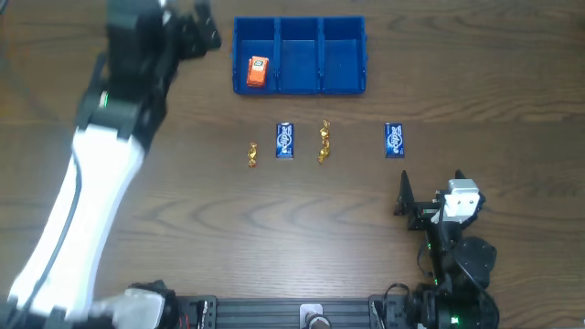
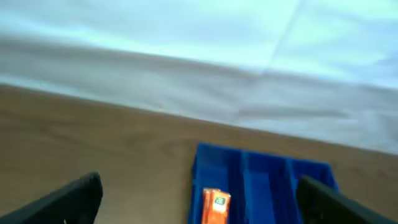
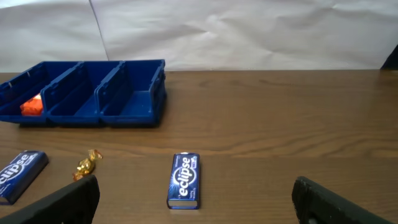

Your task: Sort Candies Into Trays

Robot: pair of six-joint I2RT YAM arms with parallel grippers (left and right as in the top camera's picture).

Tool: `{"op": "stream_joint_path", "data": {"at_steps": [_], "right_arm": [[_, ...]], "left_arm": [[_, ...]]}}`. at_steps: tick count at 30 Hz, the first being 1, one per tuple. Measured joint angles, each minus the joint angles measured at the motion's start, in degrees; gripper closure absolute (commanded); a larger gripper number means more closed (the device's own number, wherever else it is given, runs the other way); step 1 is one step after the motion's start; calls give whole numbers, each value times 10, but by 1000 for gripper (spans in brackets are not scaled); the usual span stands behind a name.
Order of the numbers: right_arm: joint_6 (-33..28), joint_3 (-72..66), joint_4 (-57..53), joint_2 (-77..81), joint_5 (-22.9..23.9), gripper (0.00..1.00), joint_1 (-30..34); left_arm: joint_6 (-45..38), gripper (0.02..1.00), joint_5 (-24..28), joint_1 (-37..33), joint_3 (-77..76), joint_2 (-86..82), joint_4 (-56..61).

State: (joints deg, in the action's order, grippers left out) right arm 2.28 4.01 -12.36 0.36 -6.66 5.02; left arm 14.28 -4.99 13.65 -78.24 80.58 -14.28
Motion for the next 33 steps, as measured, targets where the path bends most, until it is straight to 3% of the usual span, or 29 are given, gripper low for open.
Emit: {"op": "stream_joint_path", "data": {"at_steps": [7, 17, 25, 33], "right_arm": [[0, 0, 0, 0, 0, 3, 0], [0, 0, 0, 0, 0, 3, 0], [0, 0, 0, 0, 0, 3, 0], [0, 0, 0, 0, 0, 3, 0]], "left_arm": [[-69, 18, -6, -4, 294, -269, 155], [-118, 38, 2, -77, 555, -562, 185], [-129, 20, 60, -106, 740, -728, 275], [-129, 20, 127, -144, 779, -798, 219]]}}
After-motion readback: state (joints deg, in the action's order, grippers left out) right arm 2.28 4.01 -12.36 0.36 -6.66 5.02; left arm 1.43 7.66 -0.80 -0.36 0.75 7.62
